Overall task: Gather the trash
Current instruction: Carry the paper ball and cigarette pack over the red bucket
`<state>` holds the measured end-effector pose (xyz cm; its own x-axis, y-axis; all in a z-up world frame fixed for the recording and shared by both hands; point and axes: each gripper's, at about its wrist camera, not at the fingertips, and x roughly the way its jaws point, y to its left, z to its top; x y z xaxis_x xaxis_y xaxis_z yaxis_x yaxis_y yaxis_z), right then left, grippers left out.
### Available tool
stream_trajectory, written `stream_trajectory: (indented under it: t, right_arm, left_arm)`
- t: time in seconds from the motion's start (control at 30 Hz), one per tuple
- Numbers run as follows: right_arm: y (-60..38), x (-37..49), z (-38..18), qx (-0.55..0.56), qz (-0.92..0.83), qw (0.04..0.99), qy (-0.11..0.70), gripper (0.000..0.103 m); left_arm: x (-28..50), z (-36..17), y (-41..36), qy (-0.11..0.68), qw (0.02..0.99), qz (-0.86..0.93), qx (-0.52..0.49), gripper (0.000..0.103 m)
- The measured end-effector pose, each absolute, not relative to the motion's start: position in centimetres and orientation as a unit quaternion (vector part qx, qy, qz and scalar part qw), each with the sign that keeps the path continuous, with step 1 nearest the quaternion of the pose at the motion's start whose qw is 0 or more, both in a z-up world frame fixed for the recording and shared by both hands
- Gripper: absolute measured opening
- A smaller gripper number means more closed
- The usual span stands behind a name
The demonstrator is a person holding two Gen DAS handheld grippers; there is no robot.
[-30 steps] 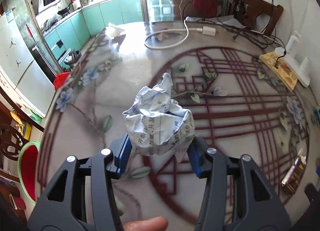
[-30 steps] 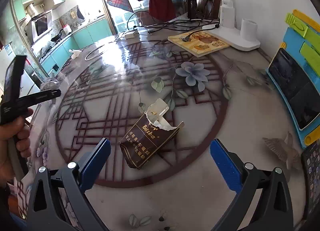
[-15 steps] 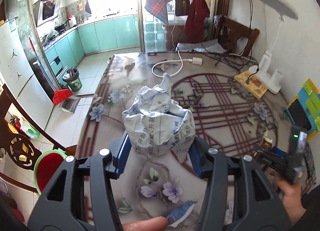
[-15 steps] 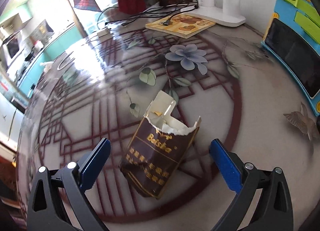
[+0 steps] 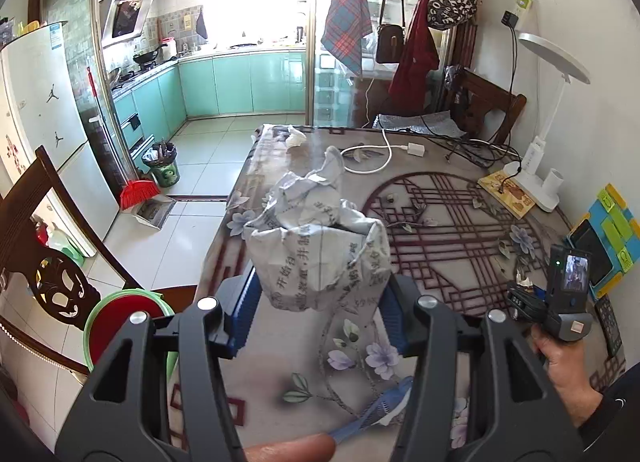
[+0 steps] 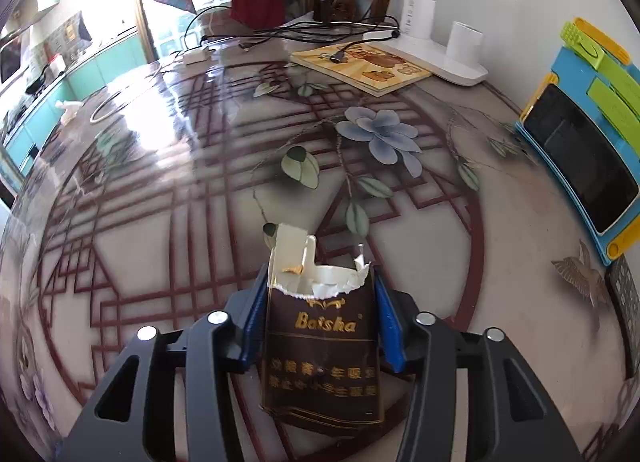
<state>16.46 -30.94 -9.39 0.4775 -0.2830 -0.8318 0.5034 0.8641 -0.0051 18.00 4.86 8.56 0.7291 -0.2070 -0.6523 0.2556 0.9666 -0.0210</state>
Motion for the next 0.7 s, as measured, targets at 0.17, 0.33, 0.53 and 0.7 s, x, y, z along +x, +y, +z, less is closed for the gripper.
stream_trajectory:
  t: [0.17, 0.33, 0.53, 0.7]
  right_arm:
    - [-29.9, 15.9, -8.7, 0.096, -0.213, 0.86, 0.454, 0.042]
    - [-26.7, 15.2, -6.2, 0.06, -0.18, 0.882, 0.431, 0.042]
    - [-18.9, 15.1, -1.7, 0.015, -0.106, 0.916, 0.388, 0.042]
    - [-11.5, 15.8, 1.8, -0.008, -0.026, 0.933, 0.36, 0.042]
  left_arm:
    - [18.7, 7.6, 6.8, 0.358, 0.927, -0.11, 0.022, 0.052]
    - [18.9, 7.3, 9.0, 0.36, 0.928, -0.096, 0.017, 0.052]
    - [18.9, 7.8, 12.7, 0.352, 0.934, -0.062, 0.002, 0.053]
    - [19.0, 8.1, 16.8, 0.342, 0.94, -0.018, -0.012, 0.053]
